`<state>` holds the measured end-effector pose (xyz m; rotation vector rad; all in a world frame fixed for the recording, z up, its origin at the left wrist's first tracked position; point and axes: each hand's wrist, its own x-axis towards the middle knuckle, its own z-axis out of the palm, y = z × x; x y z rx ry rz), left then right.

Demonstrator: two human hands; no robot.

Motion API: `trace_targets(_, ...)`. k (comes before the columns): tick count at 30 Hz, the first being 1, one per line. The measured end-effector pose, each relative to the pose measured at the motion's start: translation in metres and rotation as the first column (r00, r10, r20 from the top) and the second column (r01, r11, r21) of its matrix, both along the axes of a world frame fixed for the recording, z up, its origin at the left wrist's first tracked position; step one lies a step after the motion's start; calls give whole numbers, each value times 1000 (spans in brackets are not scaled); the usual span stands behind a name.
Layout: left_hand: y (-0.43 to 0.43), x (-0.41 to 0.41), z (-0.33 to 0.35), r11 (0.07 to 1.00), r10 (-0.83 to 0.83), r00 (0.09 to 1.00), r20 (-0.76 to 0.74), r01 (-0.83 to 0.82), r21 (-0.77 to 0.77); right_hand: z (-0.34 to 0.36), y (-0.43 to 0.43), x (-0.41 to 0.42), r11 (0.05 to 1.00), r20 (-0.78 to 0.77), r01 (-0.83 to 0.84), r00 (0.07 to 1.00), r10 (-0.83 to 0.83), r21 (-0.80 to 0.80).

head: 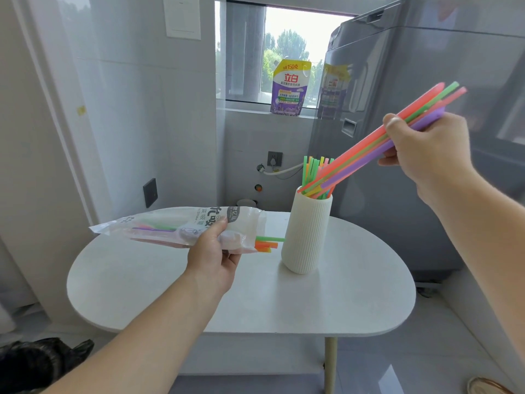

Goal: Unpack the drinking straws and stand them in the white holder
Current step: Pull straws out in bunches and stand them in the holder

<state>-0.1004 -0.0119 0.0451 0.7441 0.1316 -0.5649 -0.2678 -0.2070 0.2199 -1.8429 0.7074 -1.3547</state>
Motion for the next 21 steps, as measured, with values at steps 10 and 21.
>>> trace_targets(10,-1,0,-1,1000,-7,1000,12,7,-8,15,-3,6,998,-47,52,997,-53,-25)
trace_targets(21,-1,-2,-2,1000,1,1000,5,-1,-6,4,-2,24,993,-250,-54,968,27,-102)
